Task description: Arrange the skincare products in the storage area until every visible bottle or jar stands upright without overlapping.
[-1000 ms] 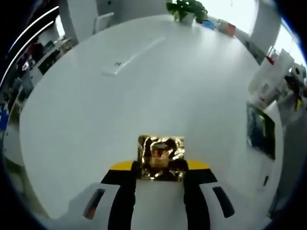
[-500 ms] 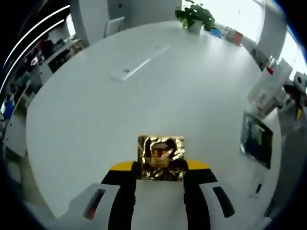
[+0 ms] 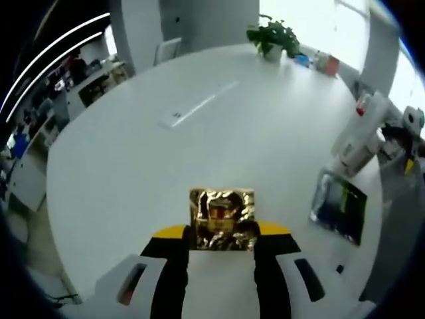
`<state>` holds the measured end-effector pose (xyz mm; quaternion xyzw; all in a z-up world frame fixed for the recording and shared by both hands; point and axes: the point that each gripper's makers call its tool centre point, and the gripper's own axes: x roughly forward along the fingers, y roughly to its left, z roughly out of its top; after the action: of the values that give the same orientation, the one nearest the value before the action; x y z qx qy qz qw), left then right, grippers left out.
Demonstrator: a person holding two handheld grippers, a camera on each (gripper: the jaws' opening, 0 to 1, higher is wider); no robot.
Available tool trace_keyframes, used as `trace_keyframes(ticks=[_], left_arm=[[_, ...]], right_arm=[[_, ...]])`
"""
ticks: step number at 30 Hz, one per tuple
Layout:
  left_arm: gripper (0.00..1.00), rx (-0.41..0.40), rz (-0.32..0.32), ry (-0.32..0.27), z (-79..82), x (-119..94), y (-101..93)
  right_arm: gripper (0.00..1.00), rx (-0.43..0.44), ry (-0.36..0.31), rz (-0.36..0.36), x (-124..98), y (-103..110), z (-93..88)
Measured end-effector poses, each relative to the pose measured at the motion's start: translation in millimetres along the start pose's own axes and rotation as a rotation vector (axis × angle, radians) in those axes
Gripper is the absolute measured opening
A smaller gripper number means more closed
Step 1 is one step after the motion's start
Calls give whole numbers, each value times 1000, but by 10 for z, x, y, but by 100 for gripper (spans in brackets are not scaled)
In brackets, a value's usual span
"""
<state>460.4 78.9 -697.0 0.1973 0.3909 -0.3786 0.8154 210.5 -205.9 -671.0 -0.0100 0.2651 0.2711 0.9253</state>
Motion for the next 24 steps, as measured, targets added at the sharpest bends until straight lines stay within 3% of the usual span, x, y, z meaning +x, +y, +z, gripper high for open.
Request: trace_keyframes(ticks=[5, 19, 24], left_arm=[[38, -20, 1, -66, 75, -106, -123], [38, -55, 55, -113, 60, -461, -410], [37, -61, 64, -113, 39, -551, -622]], right_arm=[[91, -6, -17, -7, -21, -10, 33], [90, -11, -54, 29, -5, 23, 83], [90, -27, -60, 44, -1, 53, 89]])
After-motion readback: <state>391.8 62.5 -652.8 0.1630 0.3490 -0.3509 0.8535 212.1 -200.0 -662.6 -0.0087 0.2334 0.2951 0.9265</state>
